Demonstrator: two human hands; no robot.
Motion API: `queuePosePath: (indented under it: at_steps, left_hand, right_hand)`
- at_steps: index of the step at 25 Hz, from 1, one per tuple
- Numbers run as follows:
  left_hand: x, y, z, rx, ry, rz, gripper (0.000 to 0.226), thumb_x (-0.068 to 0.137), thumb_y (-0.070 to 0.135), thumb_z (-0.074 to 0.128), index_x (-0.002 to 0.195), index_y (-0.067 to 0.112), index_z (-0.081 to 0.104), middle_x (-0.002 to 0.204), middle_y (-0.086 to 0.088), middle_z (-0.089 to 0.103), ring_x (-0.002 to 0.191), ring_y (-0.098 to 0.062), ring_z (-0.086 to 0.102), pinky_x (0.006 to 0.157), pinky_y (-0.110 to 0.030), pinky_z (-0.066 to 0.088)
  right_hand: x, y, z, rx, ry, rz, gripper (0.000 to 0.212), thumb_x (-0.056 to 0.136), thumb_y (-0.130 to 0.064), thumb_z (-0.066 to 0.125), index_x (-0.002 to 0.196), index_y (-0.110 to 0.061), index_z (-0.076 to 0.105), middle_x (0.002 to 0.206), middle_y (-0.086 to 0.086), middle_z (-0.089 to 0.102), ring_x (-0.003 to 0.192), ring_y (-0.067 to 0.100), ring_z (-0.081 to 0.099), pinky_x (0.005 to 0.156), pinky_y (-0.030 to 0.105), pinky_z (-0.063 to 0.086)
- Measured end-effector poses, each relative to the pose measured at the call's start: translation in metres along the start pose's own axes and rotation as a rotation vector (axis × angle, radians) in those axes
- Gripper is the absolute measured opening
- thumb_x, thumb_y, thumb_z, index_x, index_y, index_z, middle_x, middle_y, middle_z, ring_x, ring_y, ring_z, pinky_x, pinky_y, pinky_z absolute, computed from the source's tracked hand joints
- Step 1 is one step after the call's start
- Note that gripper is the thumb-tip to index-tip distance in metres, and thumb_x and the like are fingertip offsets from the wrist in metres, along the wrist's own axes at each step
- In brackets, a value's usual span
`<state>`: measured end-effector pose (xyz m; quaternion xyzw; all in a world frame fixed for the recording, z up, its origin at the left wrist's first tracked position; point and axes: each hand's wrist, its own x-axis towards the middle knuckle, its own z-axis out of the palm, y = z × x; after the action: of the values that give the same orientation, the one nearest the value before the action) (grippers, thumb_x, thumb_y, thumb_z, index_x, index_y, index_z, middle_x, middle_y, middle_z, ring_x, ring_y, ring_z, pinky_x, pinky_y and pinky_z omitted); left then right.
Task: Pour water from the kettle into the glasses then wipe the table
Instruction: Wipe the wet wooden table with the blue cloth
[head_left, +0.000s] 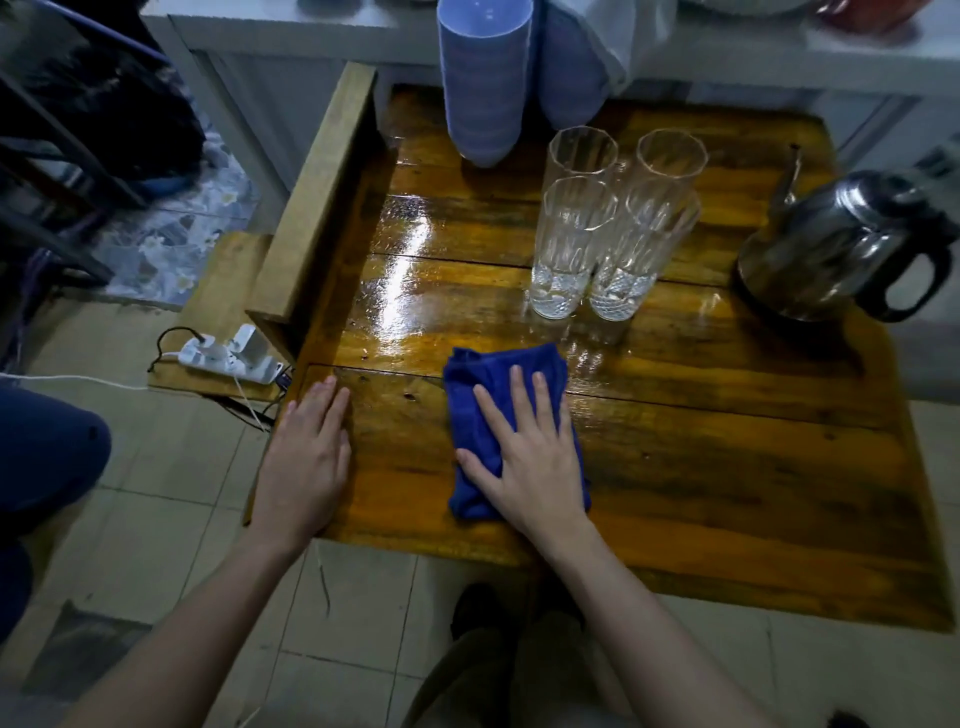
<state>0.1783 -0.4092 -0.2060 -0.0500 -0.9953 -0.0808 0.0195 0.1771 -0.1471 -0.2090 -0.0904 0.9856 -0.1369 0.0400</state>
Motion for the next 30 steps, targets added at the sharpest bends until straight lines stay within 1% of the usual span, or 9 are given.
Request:
queuePosePath:
  at_steps: [2, 4, 8, 12, 14, 17, 19, 23, 30]
  left_hand:
    - [0.001, 0.003, -0.002, 0.034, -0.019, 0.001, 0.053, 0.098, 0.028, 0.025, 0.142, 0.002, 0.040, 0.149, -0.018, 0.038, 0.138, -0.032, 0.036, 0.115, -0.048, 0.026]
    - [0.000, 0.008, -0.005, 0.023, -0.036, 0.008, 0.055, 0.099, 0.032, 0.025, 0.143, 0.002, 0.038, 0.150, -0.017, 0.037, 0.139, -0.031, 0.035, 0.116, -0.047, 0.025]
    - [0.006, 0.058, -0.002, -0.060, -0.077, 0.173, 0.057, 0.099, 0.040, 0.026, 0.147, 0.009, 0.031, 0.155, -0.008, 0.029, 0.144, -0.020, 0.023, 0.119, -0.040, 0.015]
    - [0.030, 0.115, 0.004, -0.110, -0.076, 0.278, 0.054, 0.100, 0.036, 0.031, 0.147, 0.009, 0.033, 0.156, -0.009, 0.027, 0.146, -0.019, 0.020, 0.120, -0.038, 0.013]
    - [0.037, 0.122, 0.008, -0.092, -0.084, 0.311, 0.054, 0.100, 0.035, 0.032, 0.147, 0.009, 0.032, 0.157, -0.009, 0.026, 0.146, -0.018, 0.019, 0.120, -0.040, 0.013]
    - [0.038, 0.110, 0.014, -0.060, -0.113, 0.332, 0.057, 0.100, 0.041, 0.030, 0.150, 0.013, 0.027, 0.159, -0.006, 0.022, 0.148, -0.016, 0.013, 0.121, -0.042, 0.011]
    - [0.037, 0.104, 0.015, -0.084, -0.129, 0.334, 0.059, 0.099, 0.044, 0.030, 0.151, 0.016, 0.025, 0.160, -0.004, 0.018, 0.148, -0.014, 0.011, 0.121, -0.042, 0.010]
    - [0.042, 0.103, 0.015, -0.109, -0.133, 0.317, 0.060, 0.098, 0.044, 0.031, 0.151, 0.017, 0.025, 0.160, -0.003, 0.019, 0.148, -0.013, 0.011, 0.121, -0.041, 0.009]
    - [0.044, 0.101, 0.015, -0.107, -0.136, 0.311, 0.060, 0.098, 0.043, 0.033, 0.151, 0.016, 0.026, 0.159, -0.003, 0.019, 0.148, -0.013, 0.011, 0.121, -0.040, 0.009]
  right_hand:
    - [-0.006, 0.029, -0.009, -0.008, 0.022, 0.055, 0.074, 0.089, -0.071, 0.029, 0.153, -0.036, 0.016, 0.164, 0.006, 0.002, 0.150, 0.028, -0.004, 0.121, 0.052, 0.005]
    - [-0.011, 0.057, -0.017, -0.027, 0.038, 0.102, 0.074, 0.089, -0.071, 0.030, 0.153, -0.036, 0.018, 0.164, 0.006, 0.005, 0.151, 0.029, -0.002, 0.121, 0.052, 0.005]
    - [-0.027, 0.109, -0.030, -0.048, 0.048, 0.198, 0.073, 0.089, -0.071, 0.029, 0.153, -0.037, 0.016, 0.164, 0.006, 0.005, 0.151, 0.028, -0.002, 0.120, 0.054, 0.006]
    - [-0.050, 0.162, -0.043, -0.064, 0.065, 0.338, 0.074, 0.089, -0.072, 0.024, 0.153, -0.038, 0.013, 0.164, 0.005, 0.003, 0.150, 0.028, -0.002, 0.120, 0.056, 0.007]
    - [-0.062, 0.189, -0.050, -0.072, 0.085, 0.421, 0.074, 0.088, -0.072, 0.022, 0.153, -0.038, 0.014, 0.164, 0.006, 0.006, 0.150, 0.029, 0.001, 0.119, 0.057, 0.009]
    - [-0.079, 0.220, -0.058, -0.050, 0.103, 0.527, 0.075, 0.088, -0.073, 0.020, 0.153, -0.037, 0.015, 0.164, 0.006, 0.006, 0.150, 0.030, 0.001, 0.118, 0.060, 0.010]
    - [-0.081, 0.224, -0.057, -0.046, 0.126, 0.577, 0.074, 0.089, -0.071, 0.021, 0.153, -0.035, 0.015, 0.164, 0.007, 0.008, 0.150, 0.032, 0.002, 0.117, 0.061, 0.011]
    - [-0.069, 0.209, -0.052, -0.065, 0.140, 0.647, 0.073, 0.090, -0.069, 0.021, 0.154, -0.034, 0.012, 0.163, 0.011, 0.008, 0.149, 0.038, 0.003, 0.116, 0.064, 0.010]
    - [-0.066, 0.206, -0.049, -0.091, 0.131, 0.650, 0.076, 0.089, -0.072, 0.015, 0.154, -0.034, 0.010, 0.163, 0.011, 0.007, 0.148, 0.041, 0.003, 0.114, 0.067, 0.012]
